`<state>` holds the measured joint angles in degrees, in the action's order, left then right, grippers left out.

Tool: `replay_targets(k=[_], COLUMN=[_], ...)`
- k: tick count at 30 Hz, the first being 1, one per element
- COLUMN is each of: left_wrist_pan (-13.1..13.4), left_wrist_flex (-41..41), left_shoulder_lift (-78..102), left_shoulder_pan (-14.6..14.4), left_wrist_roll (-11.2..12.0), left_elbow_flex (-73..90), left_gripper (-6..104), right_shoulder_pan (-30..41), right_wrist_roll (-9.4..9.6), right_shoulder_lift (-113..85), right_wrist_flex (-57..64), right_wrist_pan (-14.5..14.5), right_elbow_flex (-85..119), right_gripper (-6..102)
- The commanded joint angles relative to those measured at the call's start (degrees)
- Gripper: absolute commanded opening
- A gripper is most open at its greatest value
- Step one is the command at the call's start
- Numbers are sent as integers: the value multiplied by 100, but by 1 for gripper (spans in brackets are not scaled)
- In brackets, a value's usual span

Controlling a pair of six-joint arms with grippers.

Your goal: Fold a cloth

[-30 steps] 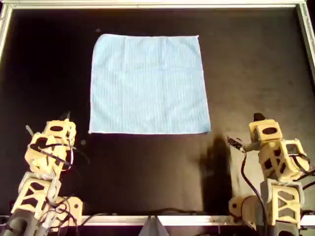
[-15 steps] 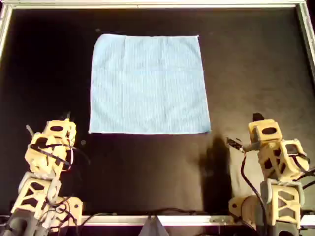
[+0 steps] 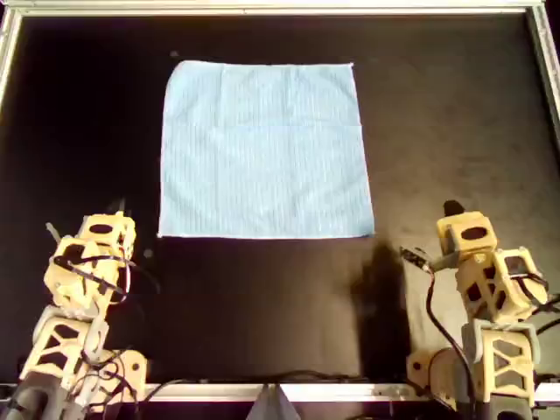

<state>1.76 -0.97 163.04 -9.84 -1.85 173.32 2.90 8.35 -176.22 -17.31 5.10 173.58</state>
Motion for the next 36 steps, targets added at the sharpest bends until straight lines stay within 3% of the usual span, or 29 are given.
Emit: replay_targets(k=[1, 5, 9, 14, 23, 32, 36], left_wrist_pan=[-18, -18, -18, 62, -26, -18, -18], left_wrist_flex=[-44, -44, -44, -88, -62, -44, -53], left_shoulder_lift=[35, 26, 53, 316, 255, -1775, -2804], left_shoulder_pan=[53, 62, 53, 62, 26, -782, -861], left_wrist_roll=[26, 26, 26, 44, -62, 18, 18], left_elbow_flex=[-70, -70, -70, -70, -70, -105, -659], left_gripper=[60, 60, 60, 60, 61, 61, 70], right_shoulder_pan=[-44, -53, -44, -44, -62, -114, -642], right_wrist_roll=[-35, 53, 44, 44, 62, 70, 229], right_shoulder_lift=[-193, -193, -193, -193, -53, 984, 2347], right_wrist_flex=[255, 255, 255, 255, 237, 132, 132], right_wrist_pan=[26, 26, 26, 26, 35, 79, 308], right_elbow_flex=[26, 26, 26, 26, 26, 26, -510], right_gripper=[21, 37, 46, 48, 48, 48, 48])
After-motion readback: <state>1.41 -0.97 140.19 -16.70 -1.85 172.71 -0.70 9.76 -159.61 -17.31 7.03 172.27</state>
